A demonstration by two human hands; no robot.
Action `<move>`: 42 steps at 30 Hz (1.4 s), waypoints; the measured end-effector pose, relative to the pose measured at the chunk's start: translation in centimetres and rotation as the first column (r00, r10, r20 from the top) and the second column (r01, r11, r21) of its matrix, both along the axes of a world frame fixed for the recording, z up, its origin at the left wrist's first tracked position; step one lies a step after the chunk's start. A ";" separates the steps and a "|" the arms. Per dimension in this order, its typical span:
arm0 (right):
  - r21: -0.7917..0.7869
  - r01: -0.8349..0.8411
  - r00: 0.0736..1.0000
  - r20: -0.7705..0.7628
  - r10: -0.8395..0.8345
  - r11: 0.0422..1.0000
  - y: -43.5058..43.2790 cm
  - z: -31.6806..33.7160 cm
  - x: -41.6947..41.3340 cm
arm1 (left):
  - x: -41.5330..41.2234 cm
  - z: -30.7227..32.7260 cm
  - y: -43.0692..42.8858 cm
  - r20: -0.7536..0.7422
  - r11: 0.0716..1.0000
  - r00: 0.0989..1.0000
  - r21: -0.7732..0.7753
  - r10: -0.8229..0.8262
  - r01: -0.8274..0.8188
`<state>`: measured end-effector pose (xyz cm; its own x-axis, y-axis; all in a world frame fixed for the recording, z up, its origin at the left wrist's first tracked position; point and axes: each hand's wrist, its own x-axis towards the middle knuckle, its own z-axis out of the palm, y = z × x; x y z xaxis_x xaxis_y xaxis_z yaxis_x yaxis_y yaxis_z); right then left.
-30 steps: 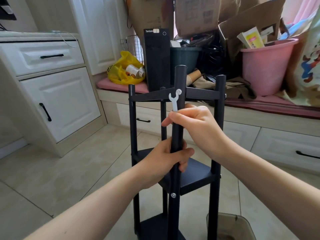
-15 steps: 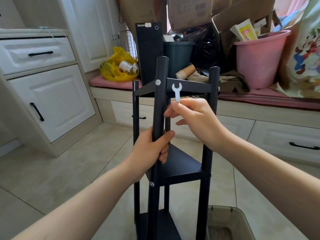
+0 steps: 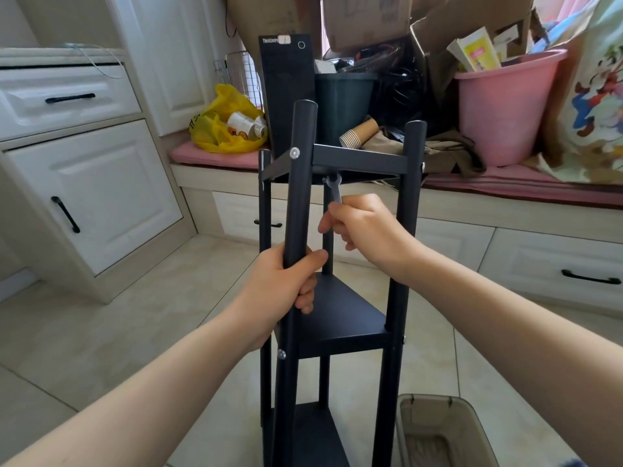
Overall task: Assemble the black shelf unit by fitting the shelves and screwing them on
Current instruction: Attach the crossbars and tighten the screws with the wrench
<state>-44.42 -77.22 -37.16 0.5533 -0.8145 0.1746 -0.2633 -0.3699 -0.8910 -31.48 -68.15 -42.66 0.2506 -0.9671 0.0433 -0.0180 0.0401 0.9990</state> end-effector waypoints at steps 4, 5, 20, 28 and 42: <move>0.084 -0.022 0.998 0.059 0.017 0.996 -0.2 0.3 0.6 | 0.3 0.1 0.2 -0.003 0.999 1.000 0.017 -0.028 0.028; 0.088 -0.021 0.997 0.070 0.015 0.996 -0.2 0.3 0.8 | 0.4 0.2 0.2 0.005 0.999 0.999 0.020 -0.035 0.035; 0.037 -0.014 0.982 0.188 0.006 0.999 0.0 0.5 2.6 | 1.7 0.8 0.8 0.008 0.995 0.998 0.086 -0.057 0.056; 0.027 0.009 0.986 0.169 -0.013 1.000 0.2 0.6 2.8 | 1.9 0.9 1.0 0.016 0.994 0.998 0.097 -0.061 0.059; -0.011 0.023 0.978 0.209 -0.020 1.000 0.2 1.6 2.8 | 1.8 1.0 1.0 0.013 0.986 0.995 0.141 -0.096 0.094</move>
<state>-41.63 -77.00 -35.55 0.4861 -0.8225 0.2952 -0.0798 -0.3782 -0.9223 -29.69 -67.13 -41.67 0.1576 -0.9834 -0.0900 -0.0401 -0.0974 0.9944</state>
